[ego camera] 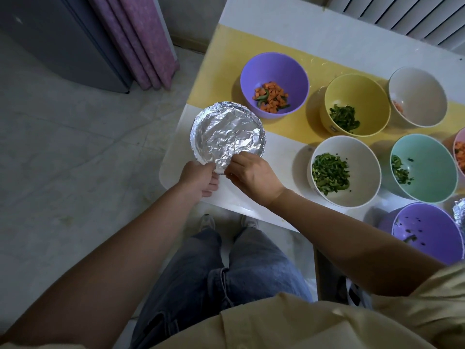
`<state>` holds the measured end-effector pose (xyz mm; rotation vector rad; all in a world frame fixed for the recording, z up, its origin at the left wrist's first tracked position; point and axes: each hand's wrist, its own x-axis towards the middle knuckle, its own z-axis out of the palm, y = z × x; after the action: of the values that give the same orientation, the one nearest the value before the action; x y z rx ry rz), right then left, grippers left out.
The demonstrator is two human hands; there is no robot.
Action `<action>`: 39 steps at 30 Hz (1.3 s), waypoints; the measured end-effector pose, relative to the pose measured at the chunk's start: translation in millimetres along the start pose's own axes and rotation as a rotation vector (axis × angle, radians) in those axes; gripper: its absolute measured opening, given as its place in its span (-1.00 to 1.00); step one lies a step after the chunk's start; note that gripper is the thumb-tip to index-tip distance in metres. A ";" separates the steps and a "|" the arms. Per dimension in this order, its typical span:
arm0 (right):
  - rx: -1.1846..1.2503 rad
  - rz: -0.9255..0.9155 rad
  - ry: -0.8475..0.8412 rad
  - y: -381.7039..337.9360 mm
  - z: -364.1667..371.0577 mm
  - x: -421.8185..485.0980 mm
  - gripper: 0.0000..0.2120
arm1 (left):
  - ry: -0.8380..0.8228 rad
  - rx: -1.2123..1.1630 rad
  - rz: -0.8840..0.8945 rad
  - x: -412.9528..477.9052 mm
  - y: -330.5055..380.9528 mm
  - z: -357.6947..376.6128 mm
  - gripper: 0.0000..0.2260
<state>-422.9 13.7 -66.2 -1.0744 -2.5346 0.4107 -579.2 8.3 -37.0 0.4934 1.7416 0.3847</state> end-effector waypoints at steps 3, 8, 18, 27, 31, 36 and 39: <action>0.023 0.009 0.006 -3.0 2.6 2.7 -0.79 | 0.030 -0.033 0.041 1.7 -1.5 3.7 -0.80; 0.036 0.033 -0.001 -6.0 3.9 3.7 -0.79 | 0.035 -0.007 -0.004 0.3 -2.5 2.1 -0.72; 0.136 0.080 -0.006 -24.3 11.5 7.9 -0.92 | -0.015 0.044 0.021 -2.0 3.9 -12.1 -0.79; 0.106 0.004 -0.077 -16.8 5.7 3.8 -0.88 | 0.080 0.043 0.053 8.0 -4.3 -26.7 -0.73; 0.104 0.015 -0.038 -25.7 11.4 7.5 -0.91 | 0.044 -0.048 0.023 0.0 -21.1 -6.3 -0.84; 0.083 0.029 -0.014 -26.2 16.8 8.5 -0.81 | 0.014 -0.065 0.006 1.3 -19.2 -4.6 -0.82; 0.092 0.029 0.012 -26.7 16.8 9.6 -0.85 | -0.047 -0.001 -0.048 -2.2 -15.6 -10.9 -0.76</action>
<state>-453.2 0.8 -68.7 -1.0773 -2.4668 0.5223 -591.4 -6.0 -40.6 0.4563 1.7047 0.3372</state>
